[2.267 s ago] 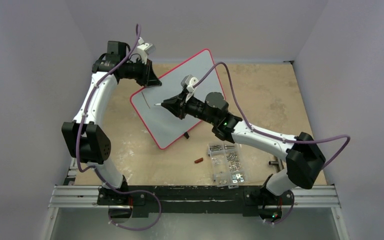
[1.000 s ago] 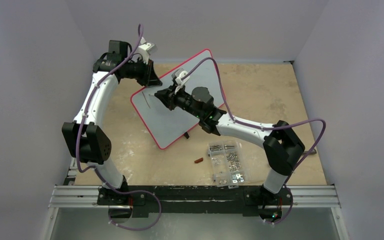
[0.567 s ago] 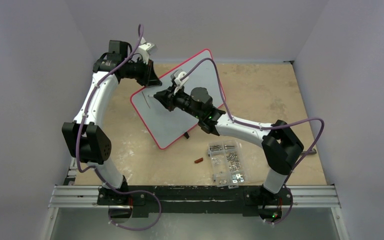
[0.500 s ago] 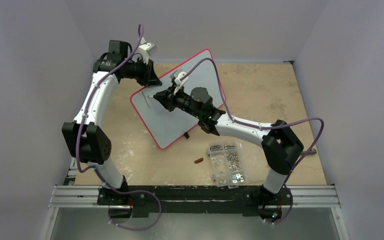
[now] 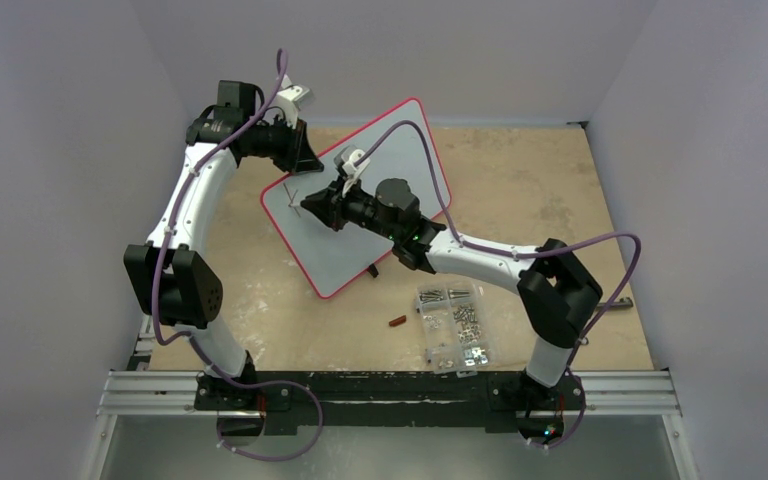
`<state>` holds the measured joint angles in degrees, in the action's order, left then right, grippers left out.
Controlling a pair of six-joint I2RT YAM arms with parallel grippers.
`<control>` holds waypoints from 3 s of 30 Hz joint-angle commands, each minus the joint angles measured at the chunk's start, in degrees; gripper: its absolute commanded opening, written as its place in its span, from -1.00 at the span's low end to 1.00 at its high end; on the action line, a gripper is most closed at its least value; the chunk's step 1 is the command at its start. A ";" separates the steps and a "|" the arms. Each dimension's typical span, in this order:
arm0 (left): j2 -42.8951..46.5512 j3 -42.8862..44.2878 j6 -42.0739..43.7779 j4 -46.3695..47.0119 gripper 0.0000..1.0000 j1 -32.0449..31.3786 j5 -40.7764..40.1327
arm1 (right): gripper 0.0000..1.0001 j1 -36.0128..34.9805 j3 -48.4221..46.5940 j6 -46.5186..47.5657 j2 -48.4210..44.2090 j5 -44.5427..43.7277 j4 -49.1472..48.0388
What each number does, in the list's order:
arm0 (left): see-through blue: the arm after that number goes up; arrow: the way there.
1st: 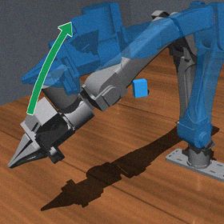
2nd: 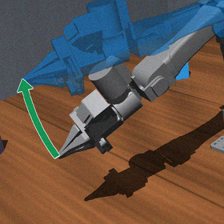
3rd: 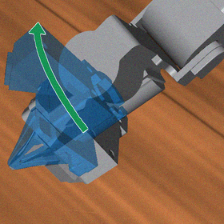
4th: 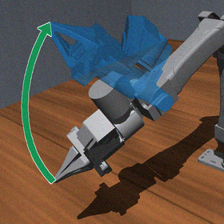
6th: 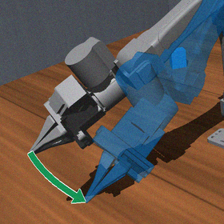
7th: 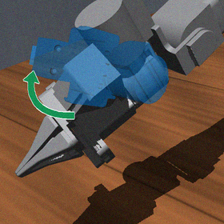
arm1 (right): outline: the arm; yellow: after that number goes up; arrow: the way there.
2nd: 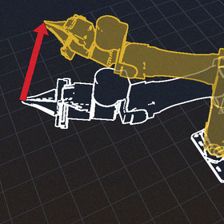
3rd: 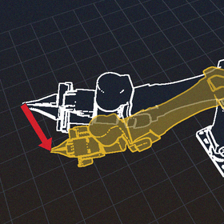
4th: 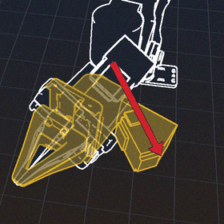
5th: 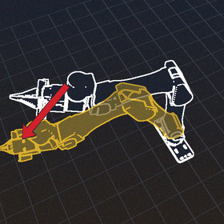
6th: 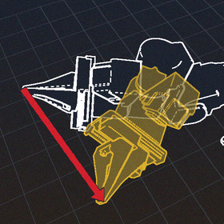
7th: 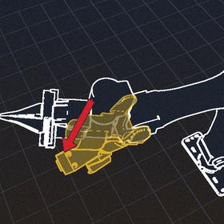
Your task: Write a sentence on the whiteboard
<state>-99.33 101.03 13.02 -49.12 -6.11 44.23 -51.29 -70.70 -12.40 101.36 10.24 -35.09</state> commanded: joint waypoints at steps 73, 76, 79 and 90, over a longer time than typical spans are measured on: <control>1.59 0.04 6.94 -5.62 -1.00 -2.86 -5.67 | -1.00 3.02 2.69 4.13 -6.37 -3.94 -2.95; 1.46 0.08 6.96 -5.64 -1.00 -2.88 -5.68 | -1.00 3.04 2.43 3.84 -6.26 -3.37 -3.64; 1.53 0.09 6.94 -5.72 -1.00 -2.86 -5.62 | -1.00 3.04 1.96 3.34 -5.94 -2.74 -3.85; 1.78 0.04 7.14 -5.77 -1.00 -2.87 -5.77 | -1.00 3.04 0.50 2.56 -3.74 -3.31 -1.86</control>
<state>-97.86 101.06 13.72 -50.17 -7.57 42.39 -48.36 -67.83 -9.65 97.34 7.20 -36.10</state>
